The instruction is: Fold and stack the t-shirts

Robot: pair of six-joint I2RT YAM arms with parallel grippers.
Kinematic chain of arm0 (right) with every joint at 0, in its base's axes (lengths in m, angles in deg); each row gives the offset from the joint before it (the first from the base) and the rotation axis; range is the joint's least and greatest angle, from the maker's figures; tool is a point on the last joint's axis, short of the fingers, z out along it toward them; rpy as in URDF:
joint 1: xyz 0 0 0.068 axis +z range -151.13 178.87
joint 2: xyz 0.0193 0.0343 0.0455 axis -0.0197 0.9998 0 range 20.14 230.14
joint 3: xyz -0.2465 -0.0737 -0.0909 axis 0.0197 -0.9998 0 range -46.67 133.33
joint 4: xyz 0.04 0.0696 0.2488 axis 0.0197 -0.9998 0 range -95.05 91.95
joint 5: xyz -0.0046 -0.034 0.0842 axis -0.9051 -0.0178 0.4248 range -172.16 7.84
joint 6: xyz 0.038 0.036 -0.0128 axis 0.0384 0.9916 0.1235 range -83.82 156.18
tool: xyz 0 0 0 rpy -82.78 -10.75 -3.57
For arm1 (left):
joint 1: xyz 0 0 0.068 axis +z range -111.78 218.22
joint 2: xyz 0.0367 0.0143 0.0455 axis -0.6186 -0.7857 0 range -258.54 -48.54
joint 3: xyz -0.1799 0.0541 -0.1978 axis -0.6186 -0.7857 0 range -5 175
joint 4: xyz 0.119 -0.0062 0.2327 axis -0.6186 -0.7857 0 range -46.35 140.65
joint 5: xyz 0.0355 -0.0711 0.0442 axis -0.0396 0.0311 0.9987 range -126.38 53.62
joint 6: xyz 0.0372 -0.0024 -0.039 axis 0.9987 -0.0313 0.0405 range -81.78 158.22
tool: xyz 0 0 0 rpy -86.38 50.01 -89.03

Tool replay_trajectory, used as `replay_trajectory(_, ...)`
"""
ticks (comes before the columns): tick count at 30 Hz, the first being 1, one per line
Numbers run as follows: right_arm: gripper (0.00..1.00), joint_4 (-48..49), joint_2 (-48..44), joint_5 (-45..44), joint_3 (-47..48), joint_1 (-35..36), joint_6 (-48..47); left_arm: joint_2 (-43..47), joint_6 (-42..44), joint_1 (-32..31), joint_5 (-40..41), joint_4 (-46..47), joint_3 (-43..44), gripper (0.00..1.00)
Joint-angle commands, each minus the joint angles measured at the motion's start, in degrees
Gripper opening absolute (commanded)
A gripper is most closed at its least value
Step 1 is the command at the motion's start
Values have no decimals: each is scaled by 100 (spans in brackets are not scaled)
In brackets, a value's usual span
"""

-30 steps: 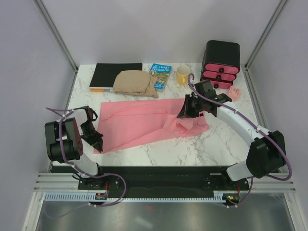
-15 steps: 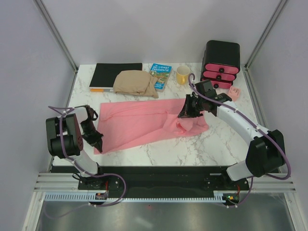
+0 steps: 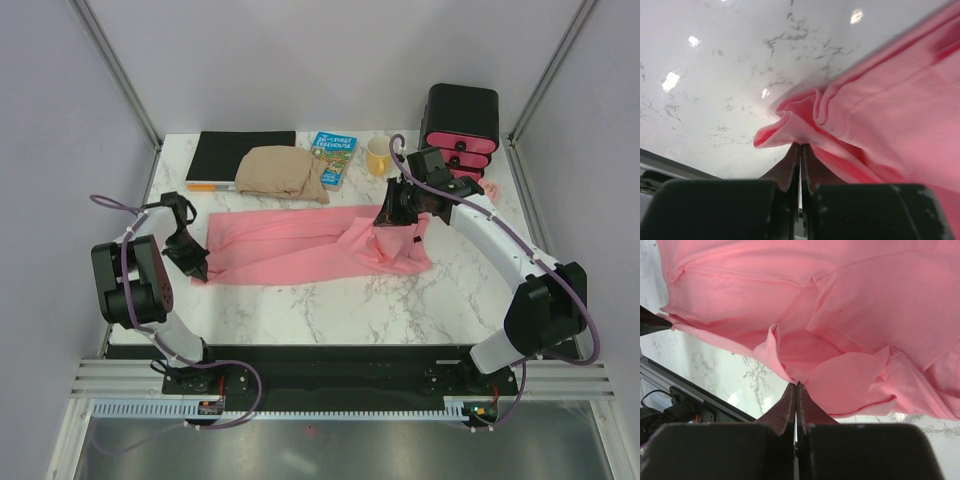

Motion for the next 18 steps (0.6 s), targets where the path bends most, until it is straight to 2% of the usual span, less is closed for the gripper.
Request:
replay_trajectory(1, 0, -113, 229, 23, 519, -25, -303, 46, 561, 47, -135, 59, 445, 2)
replay_trajectory(9, 0, -438, 660, 6, 1152, -25, -636, -41, 1063, 47, -645, -91, 1034, 2)
replay_trajectory(18, 0, -720, 1126, -151, 1591, -25, -883, -524, 1213, -75, -961, -126, 1746, 2)
